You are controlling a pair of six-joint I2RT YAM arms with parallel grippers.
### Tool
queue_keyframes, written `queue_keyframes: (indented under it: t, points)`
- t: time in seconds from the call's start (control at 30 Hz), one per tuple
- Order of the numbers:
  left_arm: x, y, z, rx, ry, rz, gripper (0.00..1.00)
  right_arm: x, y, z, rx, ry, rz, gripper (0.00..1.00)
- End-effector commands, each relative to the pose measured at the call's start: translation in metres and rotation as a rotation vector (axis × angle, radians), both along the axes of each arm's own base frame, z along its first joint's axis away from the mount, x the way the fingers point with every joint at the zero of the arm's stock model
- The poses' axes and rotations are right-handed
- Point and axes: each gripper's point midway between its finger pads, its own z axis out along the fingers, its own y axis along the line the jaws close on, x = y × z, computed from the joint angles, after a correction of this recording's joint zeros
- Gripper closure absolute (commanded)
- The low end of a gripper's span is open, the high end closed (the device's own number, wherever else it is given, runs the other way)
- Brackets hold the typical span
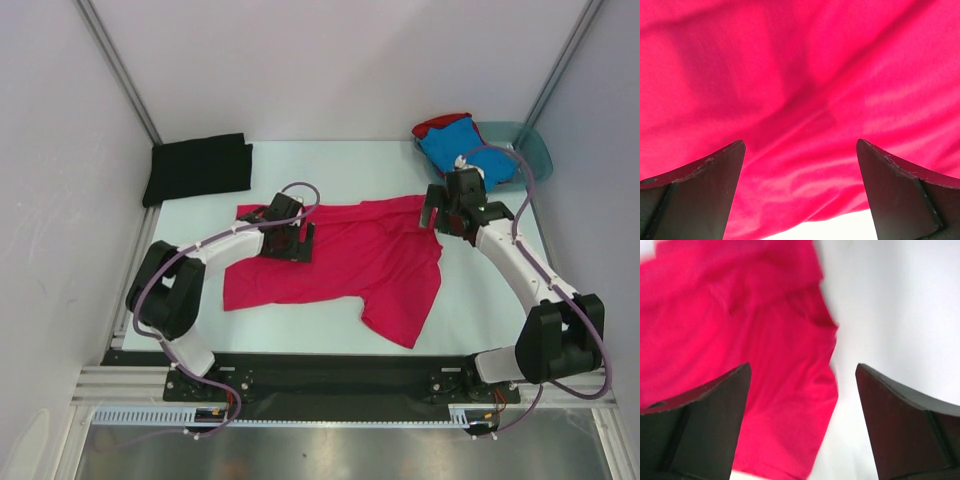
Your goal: Fold and stack the t-shirts
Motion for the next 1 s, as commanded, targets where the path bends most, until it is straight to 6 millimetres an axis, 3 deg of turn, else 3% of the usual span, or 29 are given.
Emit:
queue_keyframes:
  t: [0.0, 0.13, 0.23, 0.33, 0.6, 0.7, 0.97]
  points:
    - [-0.007, -0.016, 0.014, -0.098, -0.028, -0.046, 0.0, -0.048, 0.023, -0.027, 0.067, 0.155, 0.098, 0.1]
    - [-0.02, -0.02, 0.002, -0.135, 0.008, -0.06, 0.0, -0.081, 0.034, -0.054, 0.123, 0.198, 0.11, 0.11]
    - [-0.023, -0.021, 0.002, -0.149, 0.016, -0.057, 0.0, -0.097, 0.026, -0.069, 0.121, 0.224, 0.049, 0.1]
    - [-0.025, -0.023, 0.006, -0.161, 0.008, -0.065, 0.0, -0.105, 0.025, -0.072, 0.154, 0.224, -0.005, 0.1]
    - [-0.03, -0.019, 0.015, -0.162, -0.008, -0.067, 0.0, -0.157, 0.045, -0.107, 0.321, 0.36, -0.059, 0.13]
    - [-0.031, -0.017, 0.016, -0.153, -0.011, -0.066, 0.0, -0.176, 0.041, -0.12, 0.314, 0.399, -0.106, 0.15]
    - [-0.03, -0.017, 0.017, -0.151, -0.018, -0.072, 0.0, -0.191, 0.046, -0.126, 0.385, 0.383, -0.157, 0.19]
